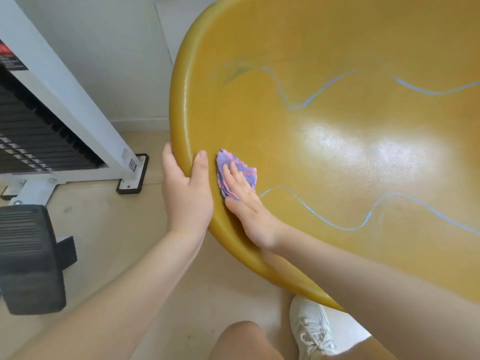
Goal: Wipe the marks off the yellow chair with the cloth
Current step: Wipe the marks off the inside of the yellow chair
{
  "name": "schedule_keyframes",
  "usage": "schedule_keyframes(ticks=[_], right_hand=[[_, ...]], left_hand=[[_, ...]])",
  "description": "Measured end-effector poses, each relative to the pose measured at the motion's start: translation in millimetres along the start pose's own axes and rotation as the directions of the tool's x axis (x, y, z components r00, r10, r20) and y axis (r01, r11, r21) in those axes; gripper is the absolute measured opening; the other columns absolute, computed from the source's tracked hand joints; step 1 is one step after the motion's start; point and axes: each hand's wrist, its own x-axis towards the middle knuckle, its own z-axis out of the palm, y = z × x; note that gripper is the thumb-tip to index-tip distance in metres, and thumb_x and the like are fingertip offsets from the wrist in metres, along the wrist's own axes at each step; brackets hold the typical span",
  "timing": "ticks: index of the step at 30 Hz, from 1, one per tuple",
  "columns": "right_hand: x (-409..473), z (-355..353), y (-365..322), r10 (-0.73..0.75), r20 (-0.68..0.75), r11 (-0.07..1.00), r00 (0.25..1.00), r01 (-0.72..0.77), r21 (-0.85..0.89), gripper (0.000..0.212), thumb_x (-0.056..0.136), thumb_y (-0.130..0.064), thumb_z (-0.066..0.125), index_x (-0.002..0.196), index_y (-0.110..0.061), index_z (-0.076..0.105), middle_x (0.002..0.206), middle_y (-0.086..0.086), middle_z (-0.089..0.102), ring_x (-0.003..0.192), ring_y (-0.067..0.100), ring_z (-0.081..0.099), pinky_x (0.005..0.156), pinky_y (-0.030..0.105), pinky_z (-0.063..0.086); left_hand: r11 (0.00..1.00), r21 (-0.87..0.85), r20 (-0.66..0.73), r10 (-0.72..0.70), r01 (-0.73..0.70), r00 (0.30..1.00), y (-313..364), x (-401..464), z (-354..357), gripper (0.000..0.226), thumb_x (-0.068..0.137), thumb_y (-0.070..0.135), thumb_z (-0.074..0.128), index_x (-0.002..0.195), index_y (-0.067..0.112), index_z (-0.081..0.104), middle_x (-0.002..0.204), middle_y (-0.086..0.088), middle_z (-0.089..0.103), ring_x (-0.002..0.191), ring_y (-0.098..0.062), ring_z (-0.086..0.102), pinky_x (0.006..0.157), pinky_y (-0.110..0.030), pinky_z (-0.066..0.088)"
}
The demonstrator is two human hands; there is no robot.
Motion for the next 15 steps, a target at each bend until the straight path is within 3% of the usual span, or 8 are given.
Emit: schedule_keyframes(ticks=[4, 6, 10, 13, 15], right_hand=[[64.3, -23.2, 5.9, 0.015, -0.214, 0.991, 0.977, -0.043, -0.129, 0.054, 0.098, -0.017, 0.029, 0.146, -0.025, 0.003, 0.156, -0.002, -0.009, 0.142, 0.014, -0.013, 0.116, 0.034, -0.009], [76.7, -31.9, 8.4, 0.055, -0.235, 0.988, 0.97, -0.086, -0.127, 0.053, 0.099, -0.013, 0.027, 0.147, -0.022, 0.005, 0.156, -0.001, -0.009, 0.143, 0.015, -0.013, 0.113, 0.031, -0.009], [39.3, -13.9, 19.0, 0.081, -0.143, 0.983, 0.986, -0.102, -0.151, 0.051, 0.097, -0.021, 0.021, 0.146, -0.019, 0.007, 0.156, 0.002, -0.007, 0.143, 0.017, -0.013, 0.115, 0.034, -0.012], [-41.5, -2.5, 15.6, 0.028, 0.077, 0.977, 0.997, -0.01, -0.215, 0.055, 0.092, -0.032, 0.019, 0.142, -0.028, -0.003, 0.153, -0.008, -0.012, 0.14, 0.006, -0.018, 0.113, 0.024, -0.013], [-73.6, -10.0, 6.9, 0.036, 0.234, 0.985, 0.972, 0.004, -0.171, 0.055, 0.087, -0.038, 0.018, 0.136, -0.035, -0.005, 0.151, -0.014, -0.014, 0.138, 0.0, -0.02, 0.113, 0.021, -0.013]], left_hand=[[0.999, 0.034, -0.004, 0.024, -0.024, 1.0, -2.1, -1.0, 1.0, 0.051, 0.094, 0.027, 0.047, 0.141, 0.014, 0.03, 0.134, 0.001, 0.051, 0.119, -0.013, 0.05, 0.103, -0.029, 0.04], [0.999, 0.042, -0.021, 0.033, -0.032, 0.999, -2.6, -2.4, 1.4, 0.05, 0.094, 0.028, 0.047, 0.14, 0.014, 0.032, 0.131, 0.001, 0.053, 0.116, -0.013, 0.052, 0.101, -0.03, 0.042], [0.998, 0.055, -0.025, 0.035, -0.033, 0.999, -0.2, -4.1, 0.8, 0.049, 0.094, 0.027, 0.047, 0.139, 0.012, 0.034, 0.127, -0.001, 0.056, 0.114, -0.013, 0.053, 0.091, -0.015, 0.039], [0.999, 0.045, -0.012, 0.022, -0.021, 1.0, 1.7, -4.6, -0.3, 0.049, 0.094, 0.026, 0.048, 0.139, 0.012, 0.034, 0.117, 0.006, 0.055, 0.1, -0.001, 0.051, 0.078, 0.0, 0.036], [0.999, 0.047, -0.007, 0.02, -0.02, 1.0, 2.1, -5.0, -0.1, 0.047, 0.093, 0.025, 0.048, 0.137, 0.012, 0.036, 0.11, 0.012, 0.055, 0.094, 0.002, 0.049, 0.075, -0.002, 0.037]])
